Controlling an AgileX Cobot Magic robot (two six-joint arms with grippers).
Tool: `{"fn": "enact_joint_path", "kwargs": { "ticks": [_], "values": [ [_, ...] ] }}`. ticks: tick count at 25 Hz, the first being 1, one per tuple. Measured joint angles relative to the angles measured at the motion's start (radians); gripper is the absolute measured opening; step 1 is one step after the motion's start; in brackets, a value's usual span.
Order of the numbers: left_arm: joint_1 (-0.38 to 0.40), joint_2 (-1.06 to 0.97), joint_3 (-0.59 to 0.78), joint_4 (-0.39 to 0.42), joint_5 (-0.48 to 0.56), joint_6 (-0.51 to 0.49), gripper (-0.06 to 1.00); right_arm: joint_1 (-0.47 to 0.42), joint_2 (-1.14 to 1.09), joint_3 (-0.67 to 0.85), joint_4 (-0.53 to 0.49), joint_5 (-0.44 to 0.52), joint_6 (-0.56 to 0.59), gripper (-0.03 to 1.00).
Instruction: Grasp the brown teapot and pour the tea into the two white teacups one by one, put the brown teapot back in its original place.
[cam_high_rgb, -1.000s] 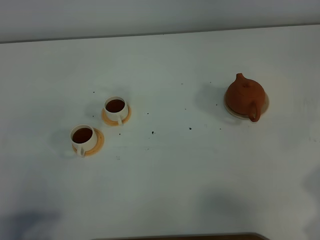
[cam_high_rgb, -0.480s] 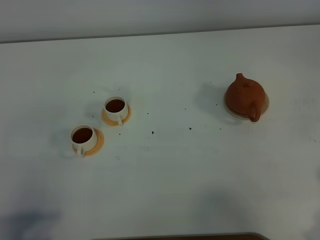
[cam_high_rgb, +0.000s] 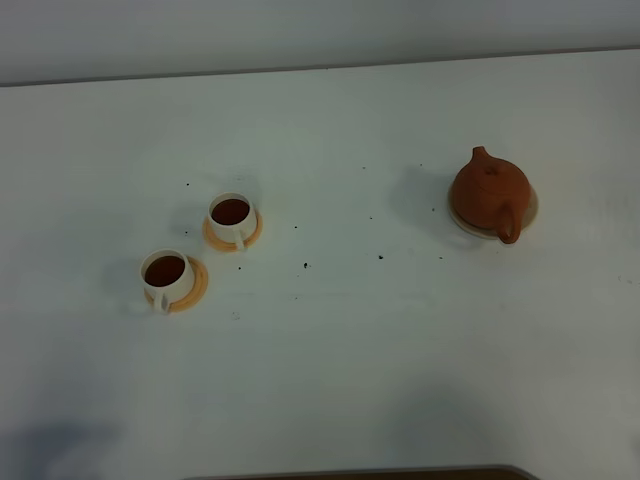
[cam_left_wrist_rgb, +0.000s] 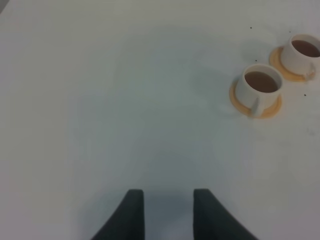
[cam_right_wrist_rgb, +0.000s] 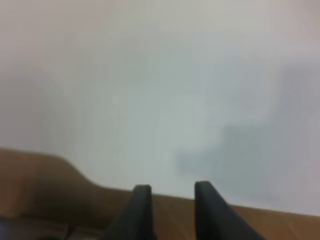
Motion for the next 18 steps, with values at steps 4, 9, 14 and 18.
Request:
{"fn": "enact_joint_path", "kwargs": {
  "ticks": [4,9,14,18],
  "values": [
    [0.0,0.0,0.0,0.0,0.0,0.0,0.28,-0.057,-0.018,0.0,-0.008,0.0,-0.001,0.24],
    [0.0,0.0,0.0,0.0,0.0,0.0,0.28,-0.104,-0.019,0.0,-0.017,0.0,-0.001,0.24],
    [0.0,0.0,0.0,0.0,0.0,0.0,0.28,-0.108,-0.019,0.0,-0.038,0.0,-0.001,0.24],
    [0.0,0.0,0.0,0.0,0.0,0.0,0.28,-0.108,-0.031,0.0,-0.041,0.0,-0.002,0.24]
  ]
}}
